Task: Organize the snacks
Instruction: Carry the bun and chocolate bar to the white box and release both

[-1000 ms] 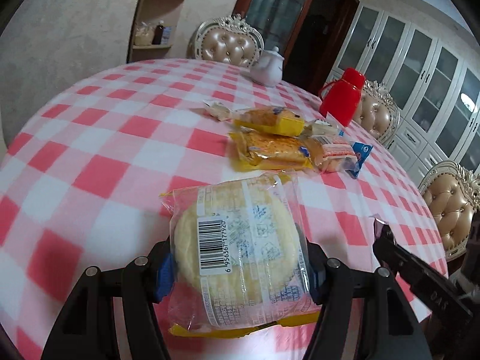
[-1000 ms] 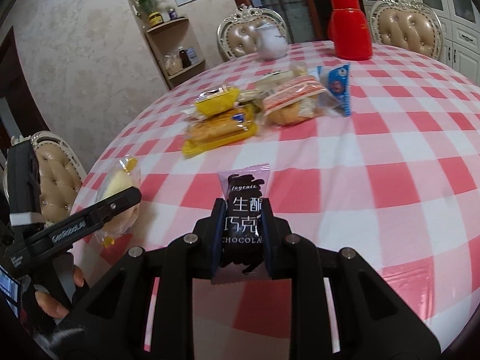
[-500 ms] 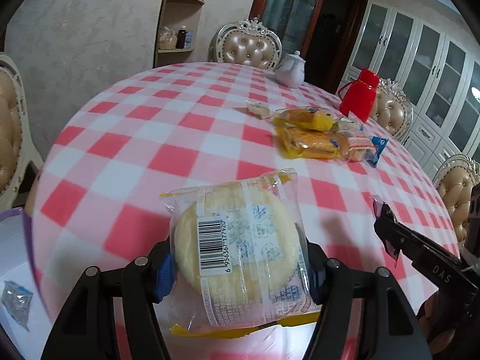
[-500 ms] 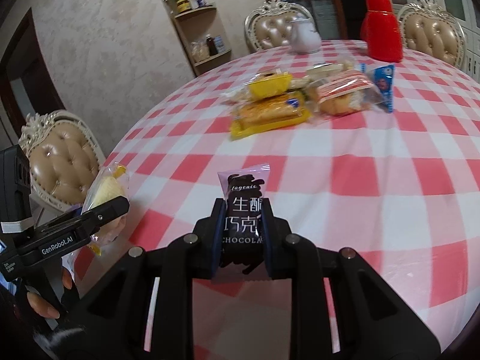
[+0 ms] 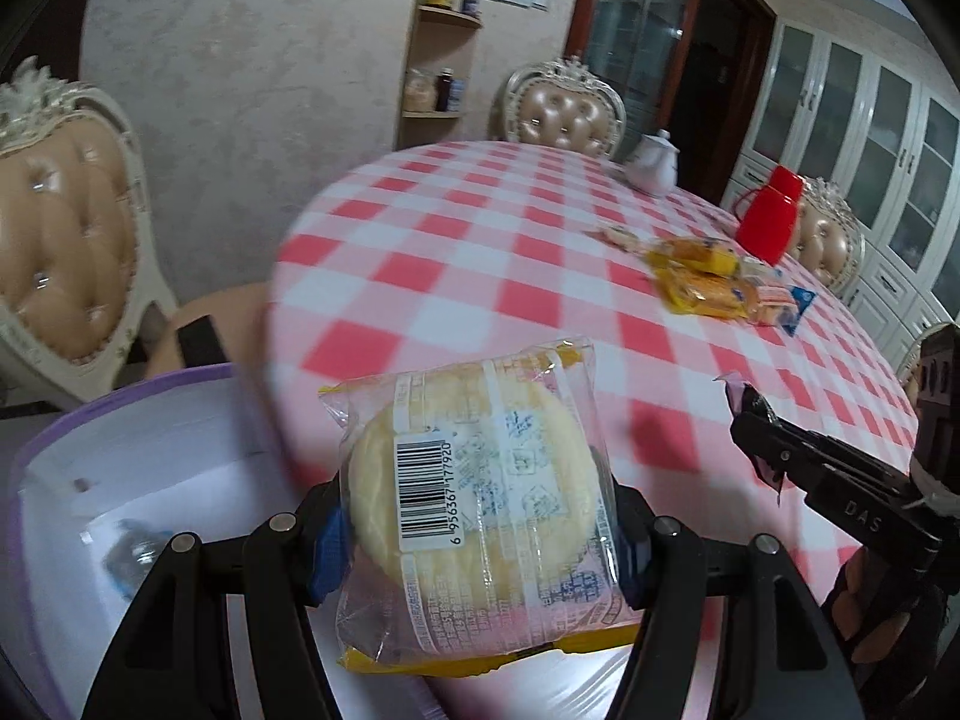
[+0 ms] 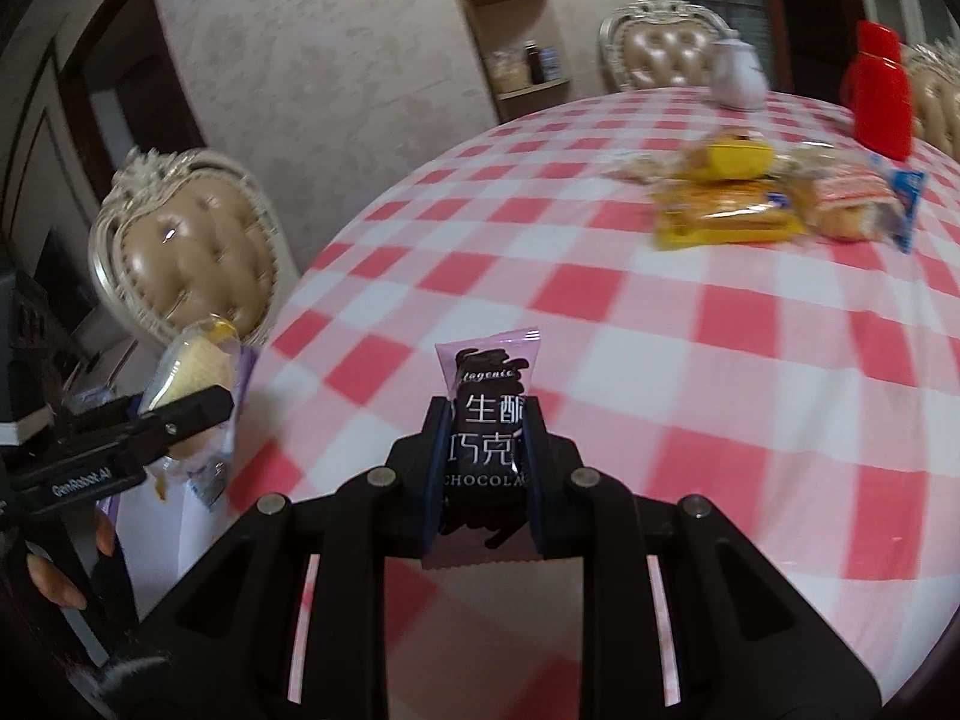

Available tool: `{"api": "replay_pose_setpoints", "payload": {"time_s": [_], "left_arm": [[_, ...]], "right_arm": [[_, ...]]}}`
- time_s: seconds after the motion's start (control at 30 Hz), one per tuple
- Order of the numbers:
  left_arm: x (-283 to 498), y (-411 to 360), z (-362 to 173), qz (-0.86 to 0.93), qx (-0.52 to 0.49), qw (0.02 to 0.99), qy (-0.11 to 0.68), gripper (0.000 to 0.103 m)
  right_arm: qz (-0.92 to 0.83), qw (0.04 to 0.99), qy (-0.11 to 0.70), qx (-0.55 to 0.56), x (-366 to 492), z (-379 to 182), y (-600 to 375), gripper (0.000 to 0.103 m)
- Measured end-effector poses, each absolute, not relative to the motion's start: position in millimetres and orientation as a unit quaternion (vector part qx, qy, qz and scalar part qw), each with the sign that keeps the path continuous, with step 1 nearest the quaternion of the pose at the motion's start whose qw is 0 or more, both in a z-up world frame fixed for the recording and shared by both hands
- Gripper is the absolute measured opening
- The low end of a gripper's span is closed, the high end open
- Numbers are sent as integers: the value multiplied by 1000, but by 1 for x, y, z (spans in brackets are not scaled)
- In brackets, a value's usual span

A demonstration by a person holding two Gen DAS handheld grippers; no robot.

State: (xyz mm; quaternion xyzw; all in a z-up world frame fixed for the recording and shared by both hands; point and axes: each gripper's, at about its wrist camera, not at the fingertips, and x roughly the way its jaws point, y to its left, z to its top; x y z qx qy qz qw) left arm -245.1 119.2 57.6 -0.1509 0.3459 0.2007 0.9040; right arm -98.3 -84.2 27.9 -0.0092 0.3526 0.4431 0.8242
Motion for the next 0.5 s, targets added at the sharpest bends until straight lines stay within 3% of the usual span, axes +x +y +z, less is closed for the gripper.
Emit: {"api": "replay_pose_setpoints", "payload": {"time_s": [0.5], "left_arm": [[-328,215,63,302,-179,869,348,67]], "right_arm": [[581,732,336,-115,-227,29,28,26]]}}
